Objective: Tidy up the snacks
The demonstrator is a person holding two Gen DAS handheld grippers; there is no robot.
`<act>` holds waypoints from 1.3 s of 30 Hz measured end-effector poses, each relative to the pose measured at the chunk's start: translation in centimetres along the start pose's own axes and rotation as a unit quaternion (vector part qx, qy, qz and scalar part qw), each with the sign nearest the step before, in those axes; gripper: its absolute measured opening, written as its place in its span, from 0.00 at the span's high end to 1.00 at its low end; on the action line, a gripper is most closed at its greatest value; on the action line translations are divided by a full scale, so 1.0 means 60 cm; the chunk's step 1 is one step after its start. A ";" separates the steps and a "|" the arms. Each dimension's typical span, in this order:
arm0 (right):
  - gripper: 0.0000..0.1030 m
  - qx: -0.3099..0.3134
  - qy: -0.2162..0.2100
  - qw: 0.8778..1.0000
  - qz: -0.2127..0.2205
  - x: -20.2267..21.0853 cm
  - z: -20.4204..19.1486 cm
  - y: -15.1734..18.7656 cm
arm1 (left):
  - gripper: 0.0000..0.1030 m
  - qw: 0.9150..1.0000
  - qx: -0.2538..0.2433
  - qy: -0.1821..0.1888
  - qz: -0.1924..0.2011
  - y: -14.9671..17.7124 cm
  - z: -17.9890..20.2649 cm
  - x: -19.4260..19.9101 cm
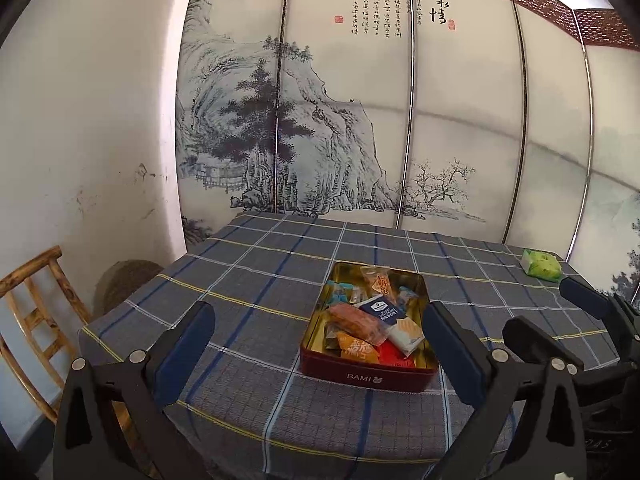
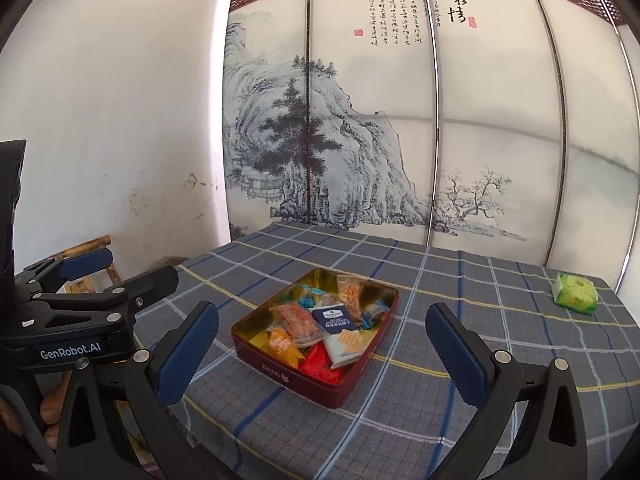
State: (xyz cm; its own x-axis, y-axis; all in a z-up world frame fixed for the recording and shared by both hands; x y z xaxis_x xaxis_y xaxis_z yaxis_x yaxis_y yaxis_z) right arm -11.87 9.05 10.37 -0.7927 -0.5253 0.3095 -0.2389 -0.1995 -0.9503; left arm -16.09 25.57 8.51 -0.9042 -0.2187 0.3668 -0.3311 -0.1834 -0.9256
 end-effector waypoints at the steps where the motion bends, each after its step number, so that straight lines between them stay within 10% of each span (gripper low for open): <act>1: 0.00 0.001 0.000 1.000 0.000 0.002 -0.001 -0.001 | 0.00 1.000 0.000 -0.001 0.000 0.000 0.000 0.001; 31: 0.00 -0.008 0.000 1.000 -0.010 0.006 -0.004 0.005 | 0.00 1.000 -0.015 -0.006 -0.001 0.010 0.000 0.004; 39: 0.00 -0.042 0.018 0.997 -0.062 -0.054 0.093 0.039 | 0.00 0.999 -0.041 -0.012 0.005 0.005 -0.004 -0.006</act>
State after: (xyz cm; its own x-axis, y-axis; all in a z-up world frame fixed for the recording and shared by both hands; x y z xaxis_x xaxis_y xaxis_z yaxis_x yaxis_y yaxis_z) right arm -6.72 5.68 7.35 -0.7726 -0.4710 0.4257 -0.3825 -0.1900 -0.9042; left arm -15.91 25.84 8.08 -0.9009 -0.2435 0.3594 -0.3446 -0.1024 -0.9331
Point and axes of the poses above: each gripper's, at about its wrist camera, not at the fingertips, and x roughly against the way its jaws point, z to its right, y to its underside, the point moved 9 cm from there along -x, roughly the way its jaws point, and after that the axes turned 3 degrees about y, right-handed, at the moved point
